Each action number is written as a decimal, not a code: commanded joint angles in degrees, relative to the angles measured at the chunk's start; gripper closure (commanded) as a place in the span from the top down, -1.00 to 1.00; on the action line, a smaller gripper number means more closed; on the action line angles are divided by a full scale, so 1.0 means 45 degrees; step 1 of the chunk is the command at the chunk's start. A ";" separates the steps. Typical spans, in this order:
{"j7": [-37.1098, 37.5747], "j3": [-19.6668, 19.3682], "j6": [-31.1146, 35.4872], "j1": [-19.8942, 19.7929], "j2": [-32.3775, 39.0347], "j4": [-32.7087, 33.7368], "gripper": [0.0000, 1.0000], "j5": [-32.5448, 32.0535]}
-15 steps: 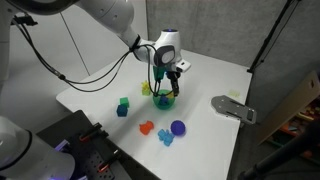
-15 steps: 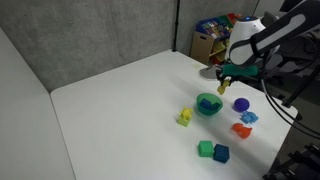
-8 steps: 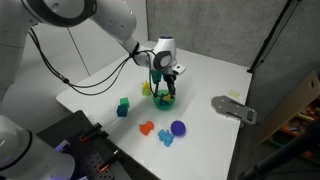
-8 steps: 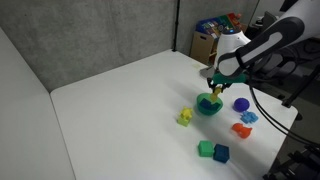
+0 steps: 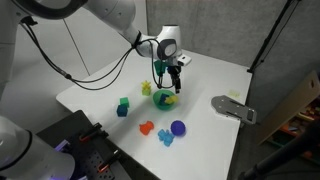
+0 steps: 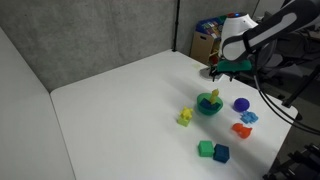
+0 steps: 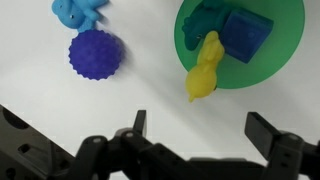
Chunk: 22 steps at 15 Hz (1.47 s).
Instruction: Move the yellow toy animal from the table to the bowl
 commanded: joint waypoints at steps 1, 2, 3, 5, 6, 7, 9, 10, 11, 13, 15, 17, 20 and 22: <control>-0.1097 0.0511 -0.0700 -0.0877 -0.1669 -0.0618 1.00 0.0087; -0.1501 0.0632 -0.0734 -0.1068 -0.2174 -0.0932 1.00 0.0114; -0.2025 0.0790 -0.0762 -0.1306 -0.2670 -0.1219 1.00 0.0206; -0.3195 0.1113 -0.0834 -0.1743 -0.3689 -0.1842 1.00 0.0484; -0.3832 0.1260 -0.0902 -0.1944 -0.4217 -0.2180 1.00 0.0694; -0.4444 0.1411 -0.1085 -0.2140 -0.4782 -0.2518 1.00 0.0888; -0.5526 0.1623 -0.1462 -0.2392 -0.5819 -0.3141 1.00 0.1152; -0.5940 0.1694 -0.1639 -0.2464 -0.6296 -0.3406 1.00 0.1180; -0.6236 0.1737 -0.1884 -0.2505 -0.6768 -0.3629 1.00 0.1114; -0.6607 0.1830 -0.2501 -0.2564 -0.7580 -0.3862 1.00 0.1017; -0.6629 0.1936 -0.3255 -0.2560 -0.8290 -0.3940 1.00 0.0923; -0.6651 0.2099 -0.3661 -0.2515 -0.8987 -0.4163 1.00 0.0909; -0.7030 0.2409 -0.4448 -0.2421 -0.9810 -0.4344 1.00 0.1162; -0.6982 0.2645 -0.4868 -0.2385 -1.0234 -0.4405 1.00 0.1038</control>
